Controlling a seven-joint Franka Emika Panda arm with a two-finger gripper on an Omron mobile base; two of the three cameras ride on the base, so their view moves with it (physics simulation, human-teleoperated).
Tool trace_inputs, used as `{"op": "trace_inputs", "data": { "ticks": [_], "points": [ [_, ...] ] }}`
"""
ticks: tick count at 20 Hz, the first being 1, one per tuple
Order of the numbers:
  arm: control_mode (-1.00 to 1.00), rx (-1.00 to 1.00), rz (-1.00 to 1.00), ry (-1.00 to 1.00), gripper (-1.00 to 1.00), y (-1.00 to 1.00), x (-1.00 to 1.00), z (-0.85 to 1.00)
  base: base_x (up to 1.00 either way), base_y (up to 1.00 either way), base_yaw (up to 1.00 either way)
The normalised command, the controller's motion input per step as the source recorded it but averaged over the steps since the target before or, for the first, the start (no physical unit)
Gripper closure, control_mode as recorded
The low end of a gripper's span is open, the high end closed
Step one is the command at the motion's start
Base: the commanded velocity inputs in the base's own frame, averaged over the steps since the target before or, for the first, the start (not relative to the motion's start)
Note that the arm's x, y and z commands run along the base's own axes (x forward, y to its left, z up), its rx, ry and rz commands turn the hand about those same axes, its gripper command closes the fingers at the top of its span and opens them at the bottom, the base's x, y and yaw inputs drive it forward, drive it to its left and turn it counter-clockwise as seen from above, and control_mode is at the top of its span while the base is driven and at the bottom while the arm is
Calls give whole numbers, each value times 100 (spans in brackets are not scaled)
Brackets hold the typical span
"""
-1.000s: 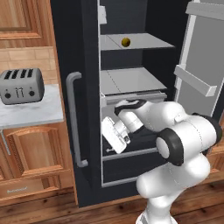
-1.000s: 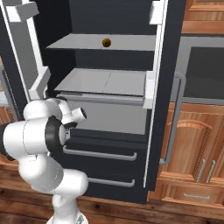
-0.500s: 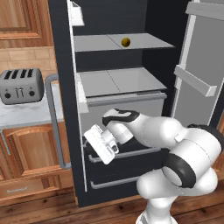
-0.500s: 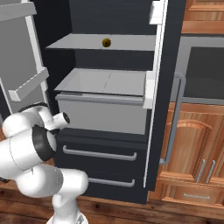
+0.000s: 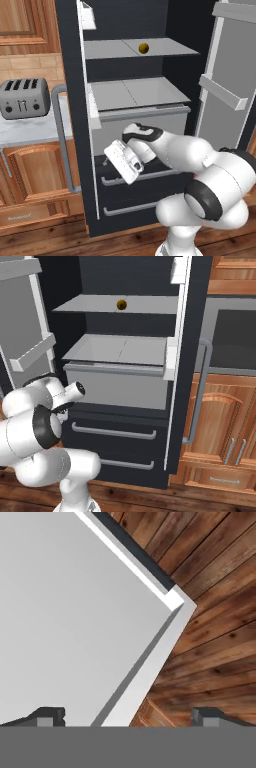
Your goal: Retrieve a lemon from the fridge and place it on the cutting board with the fish.
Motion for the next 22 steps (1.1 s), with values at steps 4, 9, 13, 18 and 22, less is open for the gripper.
{"op": "trace_inputs", "data": {
  "ticks": [4,9,13,18,22],
  "points": [
    [-100,-31,1,-13,-100,-91,8,0,0,0,0],
    [-100,-62,17,-34,-100,-81,-12,19,0,0,0],
    [-100,-67,21,-29,-100,-86,-24,48,0,0,0],
    [-100,-39,26,-3,-100,-58,-18,98,0,0,0],
    [-100,-17,24,3,-100,-7,-21,68,0,0,0]
  ]
}}
